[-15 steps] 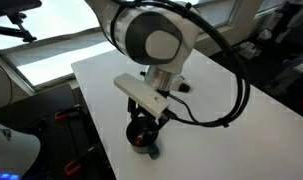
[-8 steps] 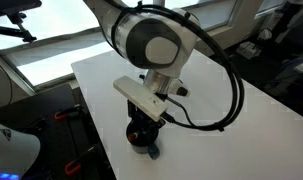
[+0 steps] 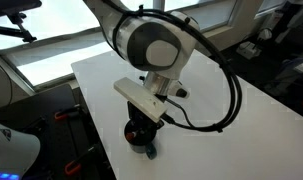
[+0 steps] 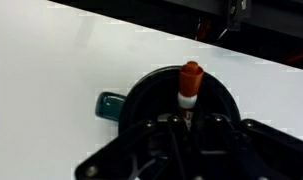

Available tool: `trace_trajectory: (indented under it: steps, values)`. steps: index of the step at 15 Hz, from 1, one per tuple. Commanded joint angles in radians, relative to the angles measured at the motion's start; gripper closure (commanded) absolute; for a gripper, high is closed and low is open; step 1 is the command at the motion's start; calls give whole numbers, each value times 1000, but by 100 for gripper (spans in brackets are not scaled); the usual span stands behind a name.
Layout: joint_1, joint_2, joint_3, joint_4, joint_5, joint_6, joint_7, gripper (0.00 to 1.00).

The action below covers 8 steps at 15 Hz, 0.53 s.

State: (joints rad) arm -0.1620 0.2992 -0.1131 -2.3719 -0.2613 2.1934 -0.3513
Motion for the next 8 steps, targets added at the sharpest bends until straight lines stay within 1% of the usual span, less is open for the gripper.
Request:
trace_trajectory:
  steps: [1,5,8]
  values:
    - [-7,12,10,15,23,5,-23,95]
    - [-3,19,8,16,10,24,-12,95]
    - [6,-12,4,1,-10,42,9,95]
